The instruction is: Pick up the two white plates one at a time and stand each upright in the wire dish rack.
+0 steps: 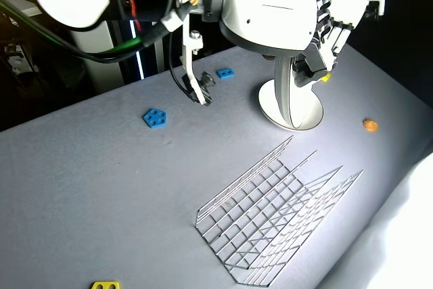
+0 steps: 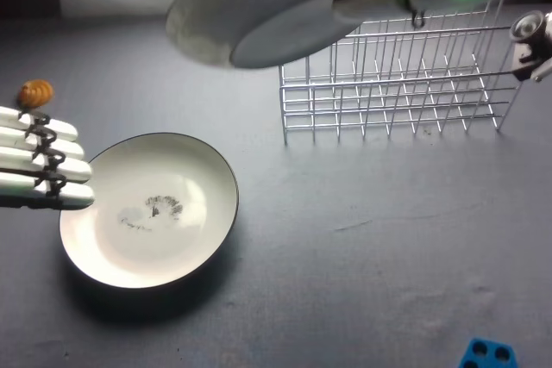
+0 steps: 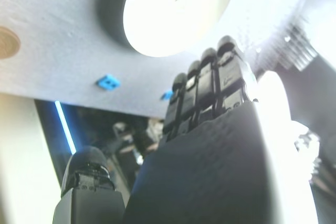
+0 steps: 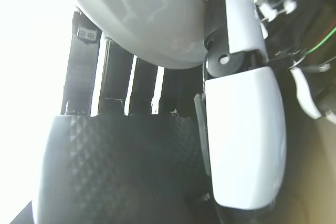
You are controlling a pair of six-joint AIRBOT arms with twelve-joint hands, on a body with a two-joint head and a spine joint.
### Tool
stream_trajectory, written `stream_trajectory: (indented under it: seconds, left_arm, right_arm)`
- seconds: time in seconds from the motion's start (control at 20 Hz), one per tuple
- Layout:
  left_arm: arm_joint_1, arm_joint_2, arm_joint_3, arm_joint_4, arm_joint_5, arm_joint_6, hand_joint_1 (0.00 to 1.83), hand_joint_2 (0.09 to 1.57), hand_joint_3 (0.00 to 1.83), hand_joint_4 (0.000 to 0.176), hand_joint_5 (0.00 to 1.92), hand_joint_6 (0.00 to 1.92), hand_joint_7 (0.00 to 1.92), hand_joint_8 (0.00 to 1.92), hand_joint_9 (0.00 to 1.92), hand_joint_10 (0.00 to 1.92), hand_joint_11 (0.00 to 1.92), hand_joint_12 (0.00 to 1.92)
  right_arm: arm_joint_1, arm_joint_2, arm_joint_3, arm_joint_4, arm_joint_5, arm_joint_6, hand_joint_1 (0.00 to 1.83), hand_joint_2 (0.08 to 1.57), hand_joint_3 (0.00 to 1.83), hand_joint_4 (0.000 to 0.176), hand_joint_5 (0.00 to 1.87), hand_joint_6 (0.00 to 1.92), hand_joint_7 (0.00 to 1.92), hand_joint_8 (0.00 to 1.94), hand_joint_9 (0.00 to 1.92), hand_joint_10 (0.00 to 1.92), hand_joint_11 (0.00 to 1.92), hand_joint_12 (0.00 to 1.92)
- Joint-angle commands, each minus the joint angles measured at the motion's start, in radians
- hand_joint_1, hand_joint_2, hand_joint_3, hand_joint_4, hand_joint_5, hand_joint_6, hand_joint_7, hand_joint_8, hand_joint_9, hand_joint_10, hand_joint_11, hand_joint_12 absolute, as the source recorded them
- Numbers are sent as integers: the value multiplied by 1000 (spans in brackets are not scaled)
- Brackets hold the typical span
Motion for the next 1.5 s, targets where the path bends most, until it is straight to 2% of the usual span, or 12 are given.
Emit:
stream_trajectory:
  seconds: [0.0,0.25,0.45,0.65,0.7,0.8,0.9,1.0,1.05,1.15,1.35,1.45]
  left_arm:
    - [-13,2,-1,-58,-22,-4,0,1044,0,0,0,0,0,0,0,0,0,0]
    - [-39,-14,-3,-33,1,-67,0,1050,1,0,9,3,8,3,0,0,0,0]
    - [-52,-16,-15,-10,9,-87,0,1051,1,0,8,3,16,5,1,0,0,0]
    - [-95,-17,-20,33,18,-123,0,1042,0,0,1,0,0,0,0,0,0,0]
    - [-112,-16,-20,49,18,-134,0,1042,0,0,8,3,9,4,0,0,0,0]
    - [-136,-15,-19,66,18,-146,0,1046,0,0,4,1,12,4,1,0,0,0]
    - [-142,-16,-18,67,19,-149,0,1045,0,0,0,0,4,0,0,0,0,0]
    - [-143,-17,-18,68,27,-153,0,1040,0,0,8,3,13,4,0,0,0,0]
    - [-145,-18,-17,70,30,-155,0,1038,0,0,1,0,6,0,0,0,0,0]
    - [-148,-21,-16,81,37,-165,0,1038,0,0,0,0,6,1,0,0,0,0]
    - [-148,-24,-20,111,57,-193,0,1035,0,0,2,1,4,1,0,0,0,0]
    - [-148,-30,-20,133,72,-219,0,1043,0,0,18,7,15,5,0,0,0,0]
  right_arm:
    - [21,9,8,15,126,43,1214,1124,3,18,932,1102,1016,904,1193,6,775,1010]
    - [23,19,81,-30,124,212,1223,1112,0,11,942,1079,1064,834,1211,7,807,964]
    - [23,21,130,-37,119,279,1219,1122,0,3,915,1132,1048,847,1203,0,807,975]
    - [20,21,195,-273,155,548,1220,1118,2,8,922,1110,1053,848,1209,1,818,950]
    - [19,21,211,-319,169,591,1223,1113,0,9,935,1088,1066,828,1218,4,830,957]
    - [18,20,236,-356,170,635,1224,1108,0,10,945,1073,1077,810,1225,5,827,968]
    - [17,15,270,-426,182,720,1221,1113,1,12,940,1082,1056,845,1209,0,800,988]
    - [17,6,296,-426,170,737,1227,1104,0,11,958,1055,1083,798,1219,3,823,987]
    - [18,2,309,-426,164,750,1223,1107,1,16,958,1058,1063,829,1211,1,809,988]
    - [17,-6,337,-435,173,793,1219,1116,1,15,941,1087,1046,856,1208,1,804,985]
    - [18,-24,395,-590,205,955,1223,1107,1,15,958,1057,1067,823,1214,2,836,922]
    - [19,-24,398,-644,203,993,1223,1108,1,15,953,1058,1067,831,1217,3,833,914]
